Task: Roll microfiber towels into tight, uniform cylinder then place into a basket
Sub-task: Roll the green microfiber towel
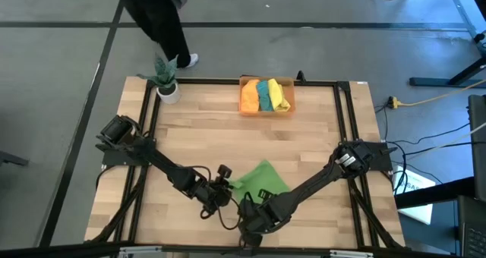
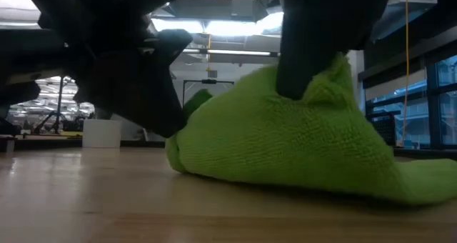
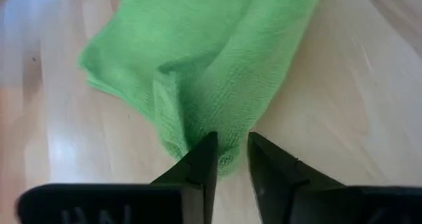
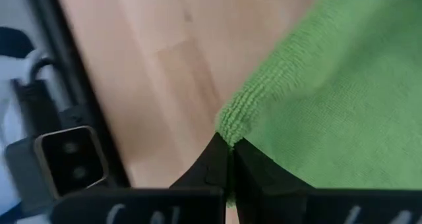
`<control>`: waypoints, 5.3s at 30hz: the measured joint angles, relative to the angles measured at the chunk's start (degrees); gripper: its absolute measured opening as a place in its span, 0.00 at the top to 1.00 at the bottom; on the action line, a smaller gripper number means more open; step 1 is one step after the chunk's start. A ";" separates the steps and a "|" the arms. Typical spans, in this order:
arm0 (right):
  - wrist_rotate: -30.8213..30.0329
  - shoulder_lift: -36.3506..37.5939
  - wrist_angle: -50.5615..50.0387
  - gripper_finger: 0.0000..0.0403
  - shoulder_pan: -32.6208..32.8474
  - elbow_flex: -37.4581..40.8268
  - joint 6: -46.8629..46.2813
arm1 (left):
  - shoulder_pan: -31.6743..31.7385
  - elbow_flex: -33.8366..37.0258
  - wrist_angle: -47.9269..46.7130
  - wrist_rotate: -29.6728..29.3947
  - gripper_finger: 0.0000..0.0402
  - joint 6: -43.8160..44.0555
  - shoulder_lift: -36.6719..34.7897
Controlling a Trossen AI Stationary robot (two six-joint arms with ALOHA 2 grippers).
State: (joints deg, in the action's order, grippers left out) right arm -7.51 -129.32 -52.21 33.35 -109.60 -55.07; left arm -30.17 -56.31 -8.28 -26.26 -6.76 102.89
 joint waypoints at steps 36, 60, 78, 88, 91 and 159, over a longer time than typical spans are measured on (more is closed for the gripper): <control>-2.29 -0.02 -5.86 0.98 0.50 6.94 -12.40 | 3.17 0.00 8.50 4.67 0.81 -7.35 -0.02; -4.68 0.02 -1.92 0.96 1.85 9.90 -12.00 | 6.38 -0.04 16.71 6.53 0.81 -12.92 6.64; -4.24 -0.11 2.21 0.79 1.28 9.92 -7.41 | 8.55 -0.04 15.11 13.45 0.81 -11.65 6.64; -9.43 -0.22 -9.84 0.70 1.41 0.81 -7.71 | 9.82 -0.04 12.78 15.31 0.81 -9.78 6.60; -12.37 -0.22 -11.65 0.70 3.21 -2.35 -7.56 | 10.02 -0.04 11.63 15.30 0.81 -8.55 6.54; -27.30 -0.17 5.43 0.70 13.74 14.19 14.95 | 2.10 0.23 4.78 15.77 0.81 6.05 3.84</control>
State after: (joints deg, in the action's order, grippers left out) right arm -34.82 -129.49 -46.79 47.09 -95.42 -40.12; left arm -28.07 -56.08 -3.50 -10.49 -0.71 106.73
